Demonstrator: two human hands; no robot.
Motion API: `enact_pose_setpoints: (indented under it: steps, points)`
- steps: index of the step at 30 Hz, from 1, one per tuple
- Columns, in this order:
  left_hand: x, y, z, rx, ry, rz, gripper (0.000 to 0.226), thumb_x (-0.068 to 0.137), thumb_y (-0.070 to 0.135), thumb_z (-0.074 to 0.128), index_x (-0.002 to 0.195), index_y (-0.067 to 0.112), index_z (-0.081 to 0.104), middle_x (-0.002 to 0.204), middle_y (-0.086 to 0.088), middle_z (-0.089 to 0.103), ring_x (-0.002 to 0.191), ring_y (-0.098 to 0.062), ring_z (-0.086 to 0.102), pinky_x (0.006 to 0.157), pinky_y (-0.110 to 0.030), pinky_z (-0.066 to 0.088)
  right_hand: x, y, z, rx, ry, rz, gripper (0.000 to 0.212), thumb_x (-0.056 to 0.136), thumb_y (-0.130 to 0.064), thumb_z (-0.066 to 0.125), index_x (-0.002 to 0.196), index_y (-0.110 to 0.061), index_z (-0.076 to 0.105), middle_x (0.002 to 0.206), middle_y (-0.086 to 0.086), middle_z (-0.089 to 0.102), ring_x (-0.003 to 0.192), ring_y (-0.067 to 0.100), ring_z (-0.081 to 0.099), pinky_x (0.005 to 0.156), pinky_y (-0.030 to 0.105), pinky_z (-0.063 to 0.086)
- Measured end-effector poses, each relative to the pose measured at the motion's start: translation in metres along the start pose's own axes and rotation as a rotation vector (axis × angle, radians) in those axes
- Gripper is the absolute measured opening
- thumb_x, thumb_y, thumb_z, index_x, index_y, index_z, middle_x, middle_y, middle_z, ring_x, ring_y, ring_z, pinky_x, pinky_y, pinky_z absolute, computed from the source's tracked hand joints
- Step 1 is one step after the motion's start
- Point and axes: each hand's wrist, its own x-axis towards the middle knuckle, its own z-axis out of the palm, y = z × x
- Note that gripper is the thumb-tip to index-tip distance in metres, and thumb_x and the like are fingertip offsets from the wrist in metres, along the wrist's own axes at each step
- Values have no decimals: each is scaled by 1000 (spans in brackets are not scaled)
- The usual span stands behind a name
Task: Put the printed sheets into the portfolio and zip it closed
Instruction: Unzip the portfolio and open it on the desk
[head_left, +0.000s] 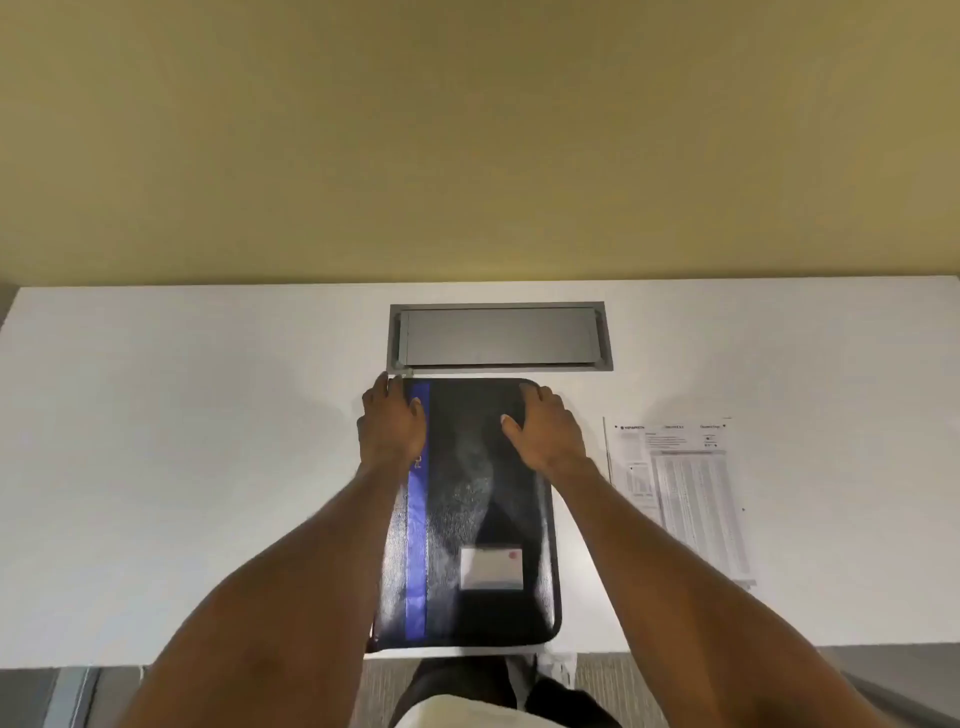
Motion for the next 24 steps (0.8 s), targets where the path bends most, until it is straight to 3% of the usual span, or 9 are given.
enact_pose_setpoints:
  steps: [6, 13, 17, 24]
  points:
    - [46, -18, 2, 28, -75, -25, 48, 107, 26, 46, 154, 11, 44, 166, -6, 34, 152, -29, 28, 116, -54, 39, 36, -33, 10, -79, -15, -112, 64, 100, -48, 55, 156, -24, 34, 163, 4, 38, 150, 29, 37, 124, 44, 31]
    - [70, -30, 5, 83, -104, 65, 40, 107, 28, 48, 143, 13, 57, 147, -7, 56, 137, -28, 48, 110, -47, 48, 68, -60, 24, -131, -82, -191, 54, 101, -39, 53, 150, -19, 45, 155, 6, 48, 145, 27, 43, 122, 42, 30]
    - [77, -29, 4, 98, -108, 72, 35, 108, 32, 47, 126, 10, 67, 128, -8, 66, 123, -26, 55, 103, -44, 53, 78, -68, 28, -120, -94, -217, 48, 99, -35, 55, 143, -16, 52, 147, 7, 54, 138, 26, 48, 120, 41, 34]
    - [84, -28, 0, -92, -160, 62, 25, 102, 13, 54, 114, 6, 74, 121, -15, 66, 119, -31, 58, 103, -45, 51, 92, -93, 31, -120, -124, -293, 41, 101, -23, 51, 141, -16, 55, 141, 10, 57, 134, 29, 49, 118, 42, 36]
